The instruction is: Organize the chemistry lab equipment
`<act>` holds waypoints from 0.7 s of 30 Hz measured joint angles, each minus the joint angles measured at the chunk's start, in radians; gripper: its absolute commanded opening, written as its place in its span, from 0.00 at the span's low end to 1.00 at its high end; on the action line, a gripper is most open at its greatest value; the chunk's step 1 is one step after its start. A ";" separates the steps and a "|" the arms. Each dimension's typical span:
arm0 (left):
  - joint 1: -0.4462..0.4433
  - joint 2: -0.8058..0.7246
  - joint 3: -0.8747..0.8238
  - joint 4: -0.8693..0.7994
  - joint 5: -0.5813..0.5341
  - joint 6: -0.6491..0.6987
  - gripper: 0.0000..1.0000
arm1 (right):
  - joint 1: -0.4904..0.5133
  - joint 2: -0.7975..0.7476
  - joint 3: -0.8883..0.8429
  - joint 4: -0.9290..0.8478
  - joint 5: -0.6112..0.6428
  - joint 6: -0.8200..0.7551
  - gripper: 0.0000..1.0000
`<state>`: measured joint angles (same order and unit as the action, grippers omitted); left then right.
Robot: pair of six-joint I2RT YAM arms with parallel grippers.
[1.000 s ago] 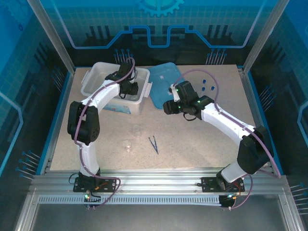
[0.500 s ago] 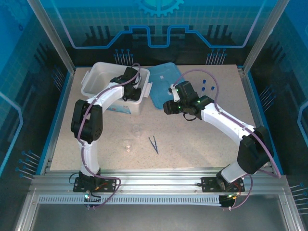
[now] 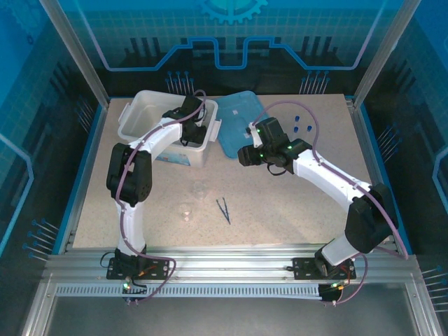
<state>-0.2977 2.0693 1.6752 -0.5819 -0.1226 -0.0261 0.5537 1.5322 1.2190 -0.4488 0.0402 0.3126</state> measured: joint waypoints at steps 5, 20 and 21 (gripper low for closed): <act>-0.001 0.015 0.000 -0.017 -0.005 -0.001 0.45 | 0.000 0.000 0.000 0.000 0.000 0.000 0.59; -0.001 0.015 0.000 -0.039 -0.018 -0.016 0.74 | -0.001 0.000 0.000 0.000 0.000 0.000 0.59; -0.001 0.015 0.000 -0.040 -0.019 -0.019 0.77 | -0.001 0.000 0.000 0.000 0.000 0.000 0.59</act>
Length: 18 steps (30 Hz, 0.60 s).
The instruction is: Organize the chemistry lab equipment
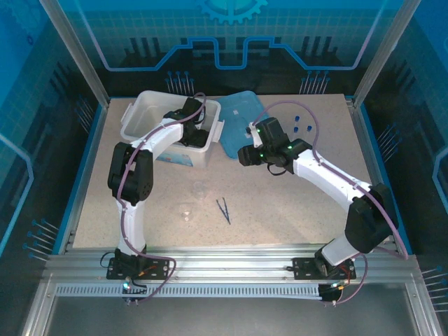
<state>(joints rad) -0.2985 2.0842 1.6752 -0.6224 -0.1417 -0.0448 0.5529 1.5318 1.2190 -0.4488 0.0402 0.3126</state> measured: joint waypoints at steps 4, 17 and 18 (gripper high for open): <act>0.000 -0.011 0.000 -0.006 0.000 -0.006 0.87 | 0.000 0.000 0.000 0.000 0.000 0.000 0.59; -0.008 -0.271 -0.010 -0.029 0.007 -0.035 0.88 | -0.005 -0.019 0.000 -0.008 0.000 -0.004 0.73; -0.013 -0.297 -0.021 -0.029 0.004 -0.035 0.87 | -0.005 -0.021 0.000 -0.008 0.000 -0.004 0.73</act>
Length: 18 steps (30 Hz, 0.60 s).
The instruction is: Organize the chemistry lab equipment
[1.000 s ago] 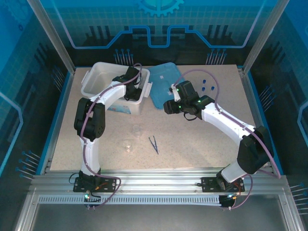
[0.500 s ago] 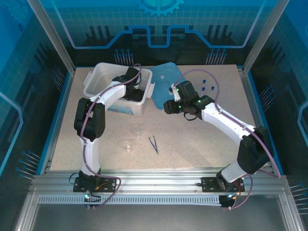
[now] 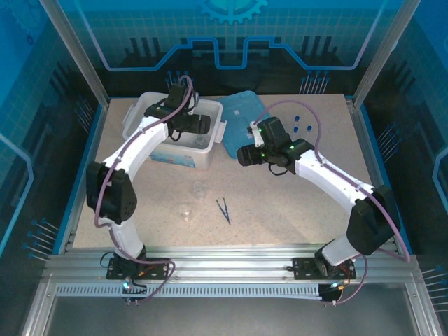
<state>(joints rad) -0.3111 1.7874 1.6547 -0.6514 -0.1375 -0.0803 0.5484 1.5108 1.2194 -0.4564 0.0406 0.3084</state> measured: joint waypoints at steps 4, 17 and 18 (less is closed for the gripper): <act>-0.051 -0.119 -0.080 -0.010 -0.026 -0.010 0.80 | 0.000 -0.010 0.000 -0.005 0.003 -0.004 0.71; -0.306 -0.387 -0.417 -0.060 -0.148 -0.112 0.76 | 0.043 -0.022 -0.008 -0.018 0.031 -0.026 0.72; -0.310 -0.401 -0.444 -0.061 -0.154 -0.125 0.76 | 0.048 -0.023 -0.012 -0.020 0.034 -0.027 0.72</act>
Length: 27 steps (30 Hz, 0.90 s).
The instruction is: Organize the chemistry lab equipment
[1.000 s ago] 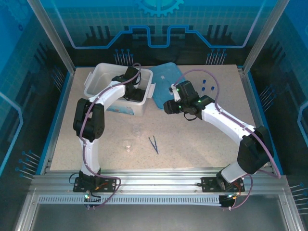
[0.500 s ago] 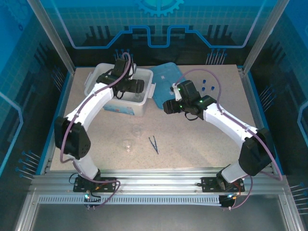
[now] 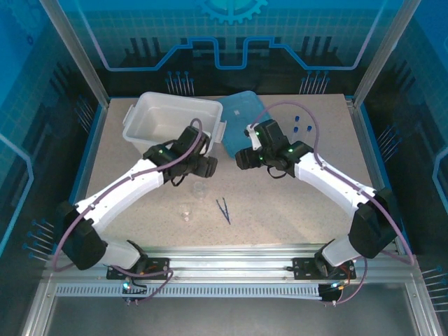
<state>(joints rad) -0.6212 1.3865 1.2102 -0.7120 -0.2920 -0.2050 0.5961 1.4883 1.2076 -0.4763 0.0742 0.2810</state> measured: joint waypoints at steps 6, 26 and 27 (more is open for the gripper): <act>-0.005 -0.042 -0.140 0.003 -0.024 -0.053 0.72 | 0.016 -0.006 -0.024 -0.007 0.005 -0.002 0.71; -0.006 0.076 -0.254 0.130 0.006 -0.104 0.62 | 0.053 0.029 -0.047 -0.011 0.003 -0.021 0.71; -0.006 0.084 -0.254 0.134 0.009 -0.104 0.61 | 0.053 0.033 -0.047 -0.011 0.003 -0.024 0.71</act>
<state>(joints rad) -0.6270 1.4708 0.9562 -0.5785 -0.2832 -0.3092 0.6495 1.5211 1.1610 -0.4877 0.0772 0.2573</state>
